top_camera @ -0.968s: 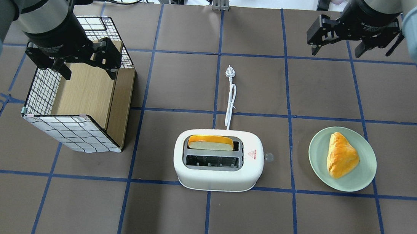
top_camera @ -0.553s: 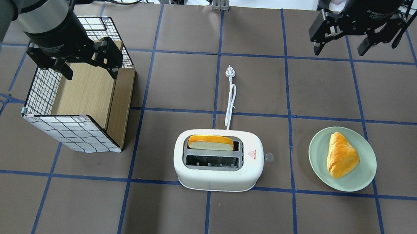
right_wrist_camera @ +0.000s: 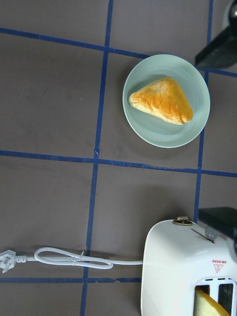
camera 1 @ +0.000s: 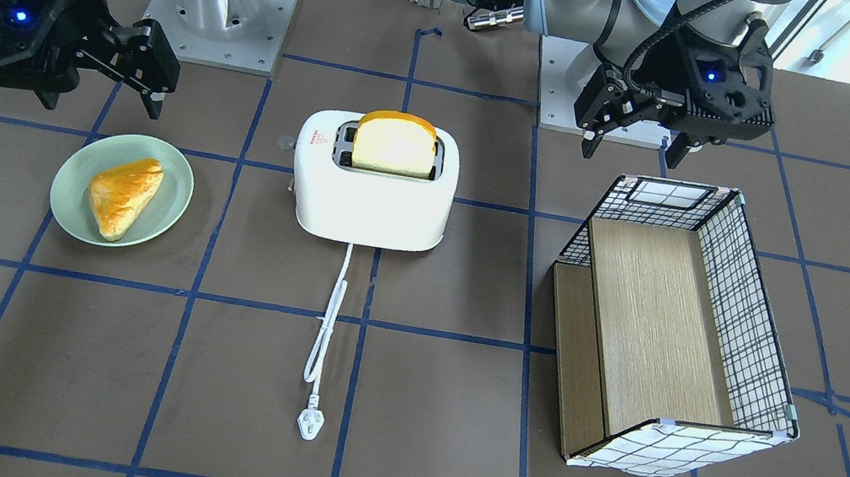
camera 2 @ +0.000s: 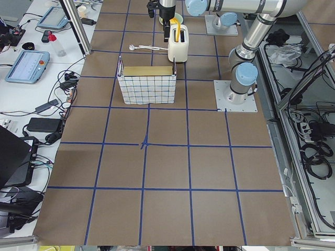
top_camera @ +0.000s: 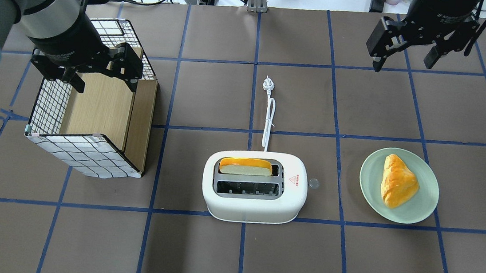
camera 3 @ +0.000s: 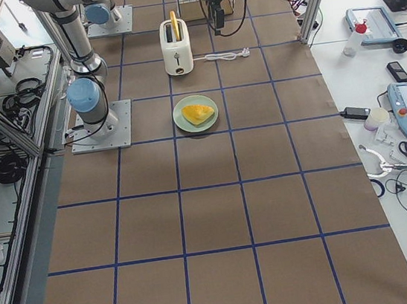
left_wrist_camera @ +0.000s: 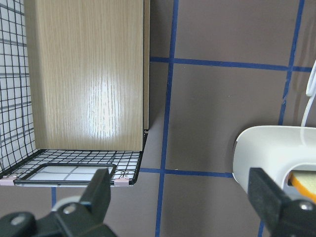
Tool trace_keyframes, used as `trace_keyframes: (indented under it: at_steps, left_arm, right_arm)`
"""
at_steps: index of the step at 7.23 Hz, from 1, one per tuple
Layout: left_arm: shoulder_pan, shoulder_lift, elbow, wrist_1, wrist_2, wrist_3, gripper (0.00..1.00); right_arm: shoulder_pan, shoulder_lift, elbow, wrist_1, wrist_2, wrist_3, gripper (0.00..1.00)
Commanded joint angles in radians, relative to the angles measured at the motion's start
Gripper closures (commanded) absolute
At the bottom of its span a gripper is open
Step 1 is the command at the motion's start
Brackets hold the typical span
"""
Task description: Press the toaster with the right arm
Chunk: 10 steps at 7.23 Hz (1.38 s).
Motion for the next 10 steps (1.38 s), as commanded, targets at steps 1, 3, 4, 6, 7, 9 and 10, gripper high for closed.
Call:
trace_keyframes:
  at_steps: [1,3,4,6,7,9,10]
  left_arm:
    - [0.000,-0.001,0.002,0.000,0.000,0.000,0.00]
    - [0.000,-0.001,0.002,0.000,0.002,0.000,0.00]
    - [0.000,-0.001,0.002,0.000,0.002,0.000,0.00]
    - [0.000,-0.001,0.002,0.000,0.000,0.000,0.00]
    - [0.000,-0.001,0.002,0.000,0.002,0.000,0.00]
    - [0.000,-0.001,0.002,0.000,0.000,0.000,0.00]
    - [0.000,-0.001,0.002,0.000,0.000,0.000,0.00]
  right_arm:
    - [0.011,0.000,-0.006,0.019,0.004,0.117,0.00]
    - [0.013,0.000,0.013,0.016,0.004,0.046,0.00]
    - [0.013,-0.006,0.031,-0.024,0.004,0.027,0.00]
    - [0.014,-0.036,0.103,-0.103,0.002,0.033,0.00]
    - [0.014,-0.035,0.103,-0.128,0.004,0.029,0.00]
    - [0.014,-0.035,0.105,-0.144,0.004,0.035,0.00]
    - [0.014,-0.035,0.105,-0.144,0.005,0.035,0.00]
